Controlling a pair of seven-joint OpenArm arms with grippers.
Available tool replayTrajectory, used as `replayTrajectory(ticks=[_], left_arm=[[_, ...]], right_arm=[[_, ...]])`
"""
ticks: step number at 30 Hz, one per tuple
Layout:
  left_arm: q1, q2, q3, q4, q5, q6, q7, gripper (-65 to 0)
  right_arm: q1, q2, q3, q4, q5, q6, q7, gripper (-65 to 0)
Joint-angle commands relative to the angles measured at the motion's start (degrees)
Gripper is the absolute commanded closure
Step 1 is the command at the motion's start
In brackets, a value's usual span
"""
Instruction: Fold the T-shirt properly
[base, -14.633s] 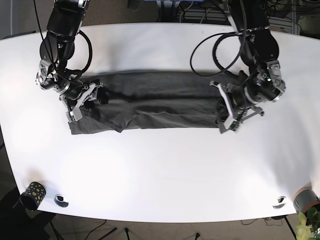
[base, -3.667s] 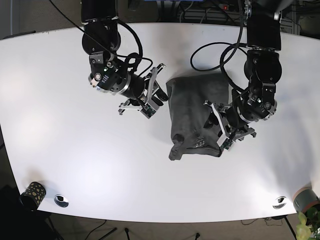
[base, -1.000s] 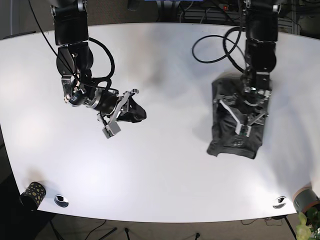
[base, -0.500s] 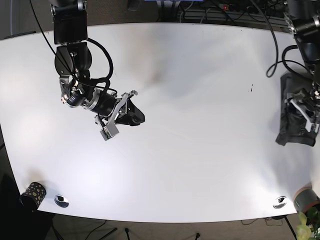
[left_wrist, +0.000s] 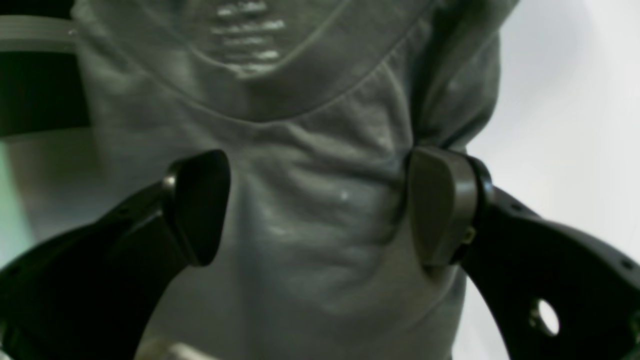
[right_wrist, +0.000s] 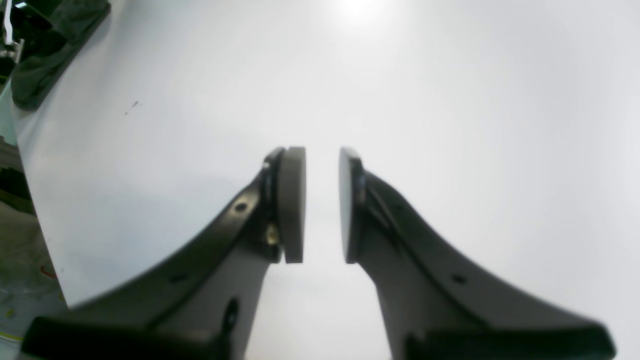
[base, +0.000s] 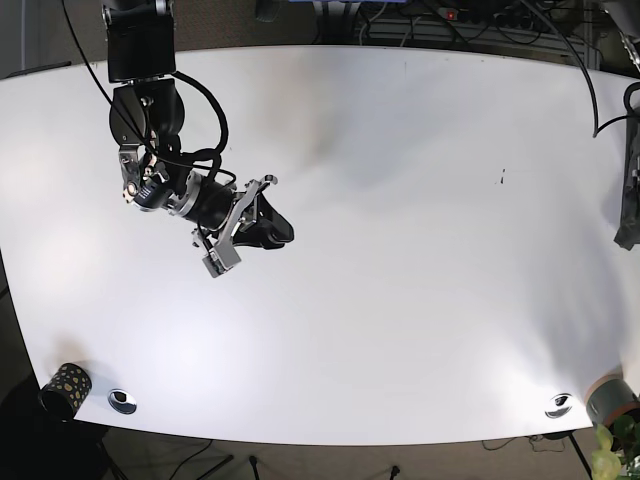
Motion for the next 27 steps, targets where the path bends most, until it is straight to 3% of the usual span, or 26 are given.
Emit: replayTrajectory(ticks=[1,6,9,13,17,22,27], left_arm=[[-1.29,-2.10,-0.23,5.81,-3.22,0.23,-1.73,-50.6],[-1.29,-1.58,-0.32,14.16,-5.68,0.23,-1.64,-50.4],[-0.67,0.97,-0.32,19.35,-5.85,0.40,-2.26,-49.6],[1.35,5.90,0.12,26.73,-5.59,4.54,-4.19,-45.8],[4.16,13.02,0.56,30.69,-5.50,10.87,-10.61,-46.0],[7.59,19.96,6.89,34.29,-3.65,16.93,-21.34,-45.7],[13.57,26.38,10.23,41.50,1.09,23.61,-26.00,-45.8]], right_arm=[[1.18,0.49,0.30,1.22,1.24,0.34,1.32,-10.1],[1.27,0.58,0.30,1.22,-0.08,0.25,1.67,-10.1],[1.27,0.40,0.56,2.01,-6.67,-0.28,3.43,-10.1],[-1.45,-1.53,3.03,4.47,-19.51,-4.41,9.59,-10.1],[-3.21,-5.49,8.39,5.00,-32.43,-6.52,19.26,-10.1],[-4.79,-10.23,15.60,4.21,-44.91,-6.52,30.24,-10.5],[-7.08,-10.59,19.55,4.47,-46.85,-6.52,36.40,-10.8]])
